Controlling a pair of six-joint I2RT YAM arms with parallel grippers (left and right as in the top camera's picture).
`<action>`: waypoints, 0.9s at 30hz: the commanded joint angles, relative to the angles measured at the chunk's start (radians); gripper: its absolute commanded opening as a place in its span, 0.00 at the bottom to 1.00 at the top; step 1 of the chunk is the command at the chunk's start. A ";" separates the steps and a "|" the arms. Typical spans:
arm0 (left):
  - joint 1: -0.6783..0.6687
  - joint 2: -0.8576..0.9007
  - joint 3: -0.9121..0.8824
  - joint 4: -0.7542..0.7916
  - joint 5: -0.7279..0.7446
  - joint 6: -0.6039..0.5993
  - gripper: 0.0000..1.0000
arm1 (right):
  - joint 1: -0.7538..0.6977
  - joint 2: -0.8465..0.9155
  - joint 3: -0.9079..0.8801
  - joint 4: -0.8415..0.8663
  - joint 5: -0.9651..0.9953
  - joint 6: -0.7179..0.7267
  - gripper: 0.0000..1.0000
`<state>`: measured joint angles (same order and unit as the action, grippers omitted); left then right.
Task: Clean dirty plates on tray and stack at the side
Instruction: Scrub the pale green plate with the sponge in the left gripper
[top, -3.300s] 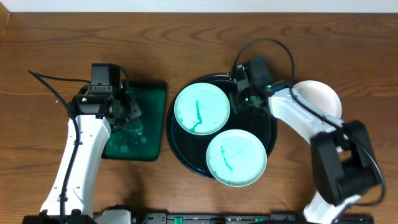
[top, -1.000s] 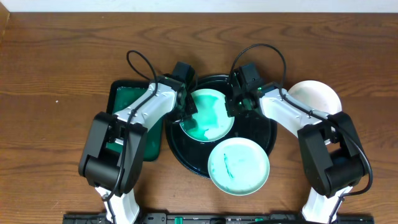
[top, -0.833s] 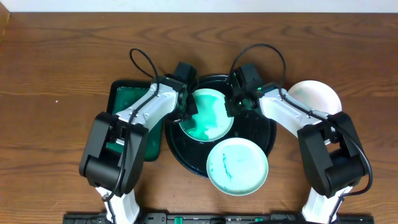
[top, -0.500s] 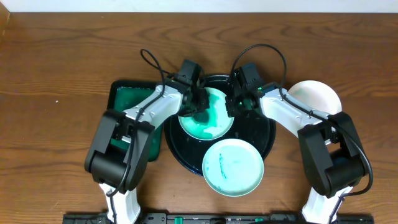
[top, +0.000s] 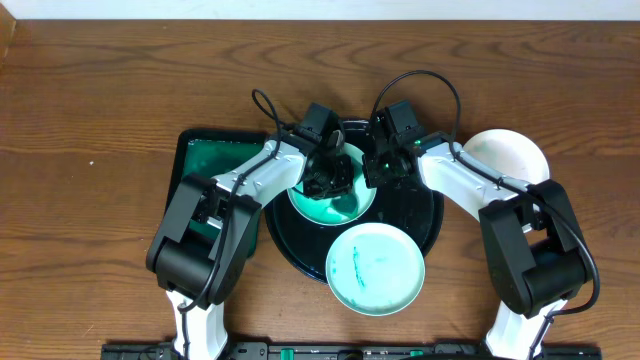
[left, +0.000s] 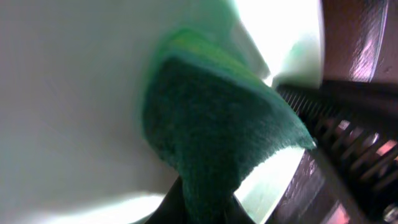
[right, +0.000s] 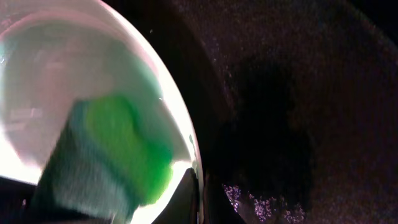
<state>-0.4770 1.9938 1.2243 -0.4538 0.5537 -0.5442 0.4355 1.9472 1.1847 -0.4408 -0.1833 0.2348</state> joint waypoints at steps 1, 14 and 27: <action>-0.022 0.042 -0.018 -0.080 0.054 0.010 0.07 | 0.008 0.007 -0.008 -0.005 0.049 0.004 0.01; 0.053 0.041 0.076 -0.346 -0.548 -0.060 0.07 | 0.008 0.007 -0.008 -0.005 0.049 0.004 0.01; 0.061 0.041 0.084 -0.246 -0.798 -0.055 0.07 | 0.008 0.007 -0.008 -0.004 0.050 0.004 0.01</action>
<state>-0.4534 1.9938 1.3273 -0.7341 -0.0650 -0.6018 0.4355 1.9472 1.1847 -0.4400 -0.1837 0.2348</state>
